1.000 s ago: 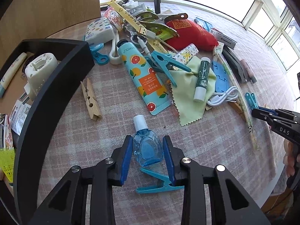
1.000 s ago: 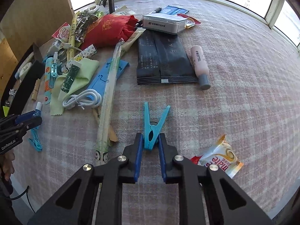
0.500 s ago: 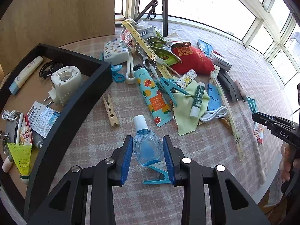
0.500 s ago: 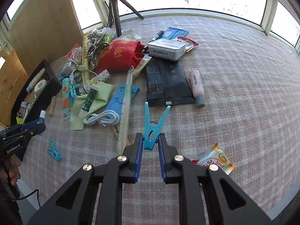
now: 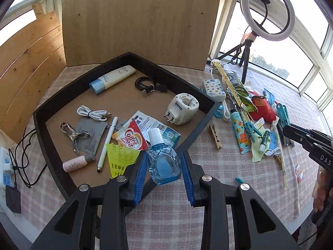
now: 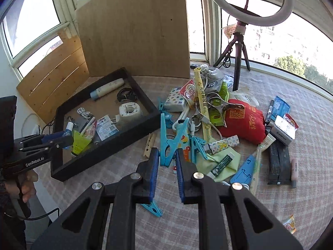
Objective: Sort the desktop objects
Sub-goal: 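Carry clothespin and eye-drop bottle into the black tray and open both tools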
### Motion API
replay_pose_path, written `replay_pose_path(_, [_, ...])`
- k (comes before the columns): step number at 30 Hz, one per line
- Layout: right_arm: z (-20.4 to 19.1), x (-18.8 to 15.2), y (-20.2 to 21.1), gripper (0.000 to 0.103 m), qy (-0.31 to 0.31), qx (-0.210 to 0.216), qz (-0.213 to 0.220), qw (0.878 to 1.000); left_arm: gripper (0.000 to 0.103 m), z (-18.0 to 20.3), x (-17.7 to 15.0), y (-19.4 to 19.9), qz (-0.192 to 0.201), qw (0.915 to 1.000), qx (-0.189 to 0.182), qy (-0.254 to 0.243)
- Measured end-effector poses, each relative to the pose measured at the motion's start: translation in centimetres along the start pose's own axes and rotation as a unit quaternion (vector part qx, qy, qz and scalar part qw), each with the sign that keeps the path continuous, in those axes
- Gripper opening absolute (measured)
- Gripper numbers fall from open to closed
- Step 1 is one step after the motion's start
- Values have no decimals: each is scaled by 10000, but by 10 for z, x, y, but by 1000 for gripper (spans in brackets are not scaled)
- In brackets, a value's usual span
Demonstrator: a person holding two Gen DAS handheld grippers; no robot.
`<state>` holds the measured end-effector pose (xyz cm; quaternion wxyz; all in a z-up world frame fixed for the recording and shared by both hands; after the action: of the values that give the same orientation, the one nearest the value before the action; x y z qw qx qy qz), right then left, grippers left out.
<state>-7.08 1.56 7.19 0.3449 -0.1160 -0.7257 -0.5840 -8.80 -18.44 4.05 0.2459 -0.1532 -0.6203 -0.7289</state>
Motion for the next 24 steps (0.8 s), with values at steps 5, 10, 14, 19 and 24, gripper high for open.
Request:
replay_pose_path(5, [-71,24,-30,16,453,446,-10,9980,31,-58,2,8,75,9991,239,341])
replay_pose_path(10, [-119,36,-55,16,743,665,-113,9950,31,-89,3,9,101,9982,283,527])
replay_pose_path(14, [-139,40,-70,16,885,694,-181,9935,31,-102,4,7,113,9979,248,585])
replay_pose_path(19, [-153,48,-81,24,1069,643,-182,9920,35,-109,8,0,64,9975,161,691])
replay_pose_path(24, [-153,52,-80,59,1183,310,-88,9925,42,-108,12,0,107,9971,73,745])
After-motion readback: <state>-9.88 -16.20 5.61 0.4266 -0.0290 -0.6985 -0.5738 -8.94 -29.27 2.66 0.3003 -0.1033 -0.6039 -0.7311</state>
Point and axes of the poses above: each gripper's, at about its wrist camera, not at the fingertips, and y roughly against the way its jaws point, z to its right, x to its top, the point moved 8 cm from there along -y, roughly the way its jaws point, and after that the axes turned 7 degrees about y, right-handed, at the moved point
